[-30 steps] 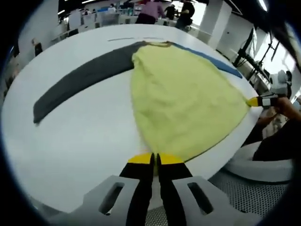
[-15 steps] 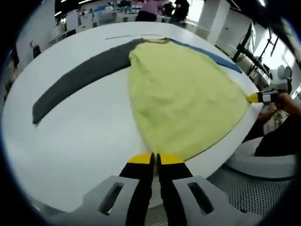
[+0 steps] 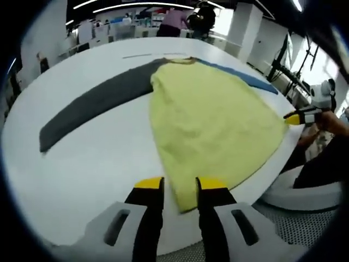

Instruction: Fold the garment on the visible template until the final outline fits inside the template.

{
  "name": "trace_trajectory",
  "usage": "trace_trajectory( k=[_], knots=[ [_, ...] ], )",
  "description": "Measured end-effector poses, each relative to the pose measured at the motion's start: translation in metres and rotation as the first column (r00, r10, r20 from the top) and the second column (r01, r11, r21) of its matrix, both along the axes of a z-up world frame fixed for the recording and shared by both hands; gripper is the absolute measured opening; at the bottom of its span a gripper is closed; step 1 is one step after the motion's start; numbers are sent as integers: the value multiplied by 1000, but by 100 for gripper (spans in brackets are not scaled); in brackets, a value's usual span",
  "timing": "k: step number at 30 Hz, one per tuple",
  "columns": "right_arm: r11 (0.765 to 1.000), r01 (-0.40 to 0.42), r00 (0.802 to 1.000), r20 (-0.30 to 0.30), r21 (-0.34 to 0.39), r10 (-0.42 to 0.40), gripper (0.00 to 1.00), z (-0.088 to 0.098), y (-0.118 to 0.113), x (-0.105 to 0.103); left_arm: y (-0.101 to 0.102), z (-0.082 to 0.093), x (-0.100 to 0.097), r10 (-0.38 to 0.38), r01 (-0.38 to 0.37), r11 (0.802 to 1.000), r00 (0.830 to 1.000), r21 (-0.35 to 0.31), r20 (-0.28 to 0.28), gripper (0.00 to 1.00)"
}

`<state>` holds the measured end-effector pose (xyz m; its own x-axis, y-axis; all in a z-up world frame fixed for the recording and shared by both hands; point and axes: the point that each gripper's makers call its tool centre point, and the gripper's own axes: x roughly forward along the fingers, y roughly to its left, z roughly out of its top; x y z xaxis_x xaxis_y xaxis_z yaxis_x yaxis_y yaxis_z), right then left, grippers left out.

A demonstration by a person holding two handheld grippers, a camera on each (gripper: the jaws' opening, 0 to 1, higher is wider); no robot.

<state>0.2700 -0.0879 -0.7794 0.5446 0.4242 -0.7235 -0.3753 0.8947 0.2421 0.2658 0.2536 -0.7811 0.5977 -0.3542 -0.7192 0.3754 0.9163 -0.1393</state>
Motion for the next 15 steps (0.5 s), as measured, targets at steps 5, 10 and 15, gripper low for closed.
trace_trajectory(
  k=[5,10,15],
  knots=[
    [1000,-2,1000,27,29,1,49,10,-2,10,-6,9,9,-26,27,1000,998,-16,63,33],
    [1000,2,997,83,23,-4,58,18,-12,25,-14,15,15,-51,54,998,993,-33,104,37],
    [999,30,993,112,20,-32,76,23,-26,36,-19,17,20,-57,63,997,990,-47,126,47]
  ],
)
